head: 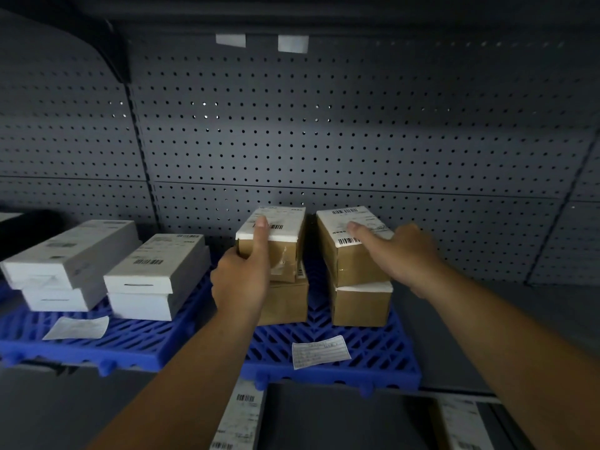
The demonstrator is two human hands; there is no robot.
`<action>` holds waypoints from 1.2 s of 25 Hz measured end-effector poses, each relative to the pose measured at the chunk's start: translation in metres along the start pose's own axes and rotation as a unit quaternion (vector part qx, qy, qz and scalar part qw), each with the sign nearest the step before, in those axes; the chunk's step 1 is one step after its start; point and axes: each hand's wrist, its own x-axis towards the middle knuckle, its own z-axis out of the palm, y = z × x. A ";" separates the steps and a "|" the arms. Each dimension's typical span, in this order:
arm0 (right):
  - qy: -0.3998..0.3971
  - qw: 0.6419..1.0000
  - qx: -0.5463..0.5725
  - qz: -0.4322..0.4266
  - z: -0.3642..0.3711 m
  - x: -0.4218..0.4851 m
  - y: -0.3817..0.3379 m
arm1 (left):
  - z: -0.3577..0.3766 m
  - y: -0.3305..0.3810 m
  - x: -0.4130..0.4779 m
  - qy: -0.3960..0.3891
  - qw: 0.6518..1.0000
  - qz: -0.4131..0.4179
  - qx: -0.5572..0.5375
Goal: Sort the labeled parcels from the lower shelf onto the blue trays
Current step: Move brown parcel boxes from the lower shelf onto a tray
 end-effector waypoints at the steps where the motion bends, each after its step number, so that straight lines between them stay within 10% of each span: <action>1: 0.001 1.000 -0.001 -0.002 0.000 0.000 0.002 | 0.001 0.000 -0.001 -0.002 1.000 0.006 0.002; 11: 0.025 1.000 0.014 0.006 0.004 -0.006 0.006 | 0.011 -0.026 -0.037 0.060 0.951 0.241 0.184; 30: 0.031 0.996 0.062 -0.056 0.007 -0.014 0.009 | 0.001 -0.028 -0.020 0.067 0.939 0.303 0.146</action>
